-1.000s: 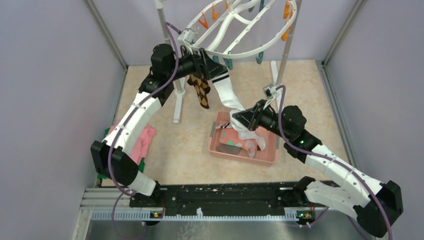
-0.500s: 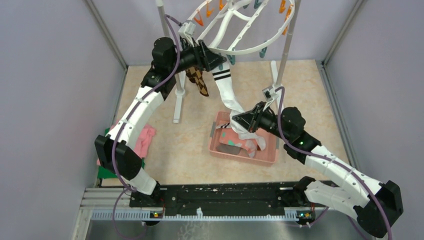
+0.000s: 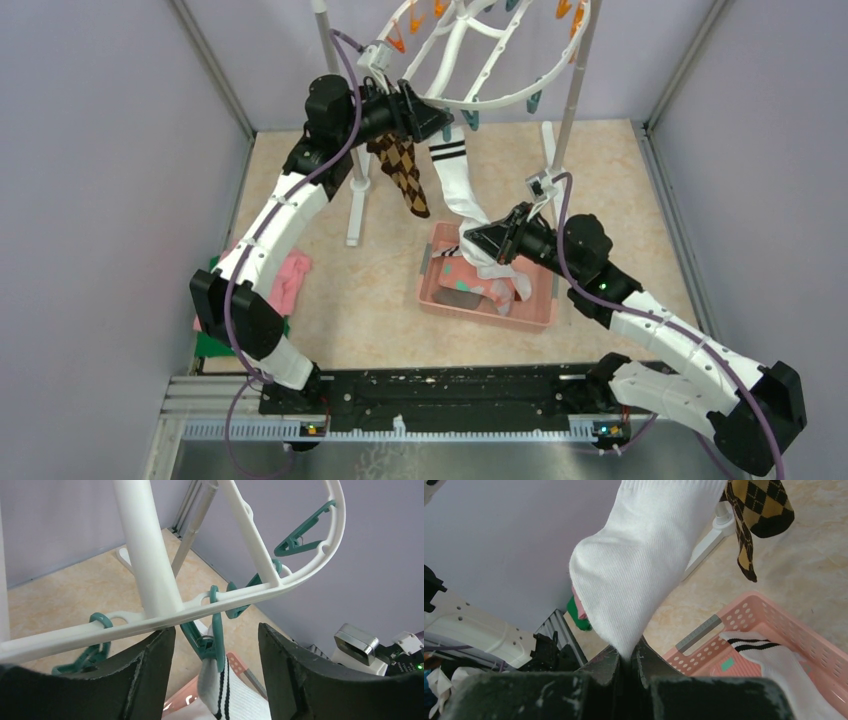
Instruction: Remove the socks clipped to the hanger
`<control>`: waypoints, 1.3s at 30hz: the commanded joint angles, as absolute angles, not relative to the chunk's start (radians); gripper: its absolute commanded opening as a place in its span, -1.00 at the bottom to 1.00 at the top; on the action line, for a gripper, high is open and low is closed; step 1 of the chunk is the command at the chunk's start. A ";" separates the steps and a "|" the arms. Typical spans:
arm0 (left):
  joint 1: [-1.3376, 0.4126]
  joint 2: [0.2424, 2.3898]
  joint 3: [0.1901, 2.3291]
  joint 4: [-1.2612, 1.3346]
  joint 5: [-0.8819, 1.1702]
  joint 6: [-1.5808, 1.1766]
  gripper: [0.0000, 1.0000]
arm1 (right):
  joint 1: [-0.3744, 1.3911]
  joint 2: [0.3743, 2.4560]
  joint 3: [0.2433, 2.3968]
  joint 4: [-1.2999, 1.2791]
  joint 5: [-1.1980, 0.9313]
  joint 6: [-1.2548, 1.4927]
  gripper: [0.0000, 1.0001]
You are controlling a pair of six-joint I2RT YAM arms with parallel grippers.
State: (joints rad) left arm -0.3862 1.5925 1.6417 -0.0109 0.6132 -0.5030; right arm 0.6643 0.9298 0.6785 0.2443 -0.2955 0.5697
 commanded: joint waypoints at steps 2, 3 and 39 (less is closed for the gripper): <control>-0.395 1.582 1.644 0.031 0.598 -0.506 0.47 | 0.657 0.928 0.673 0.315 -0.326 0.595 -1.00; -0.396 1.584 1.643 0.030 0.597 -0.506 0.47 | 0.657 0.932 0.673 0.317 -0.328 0.597 -1.00; -0.405 1.634 1.698 0.050 0.608 -0.471 -1.00 | 0.650 0.872 0.663 0.068 -0.134 0.522 -1.00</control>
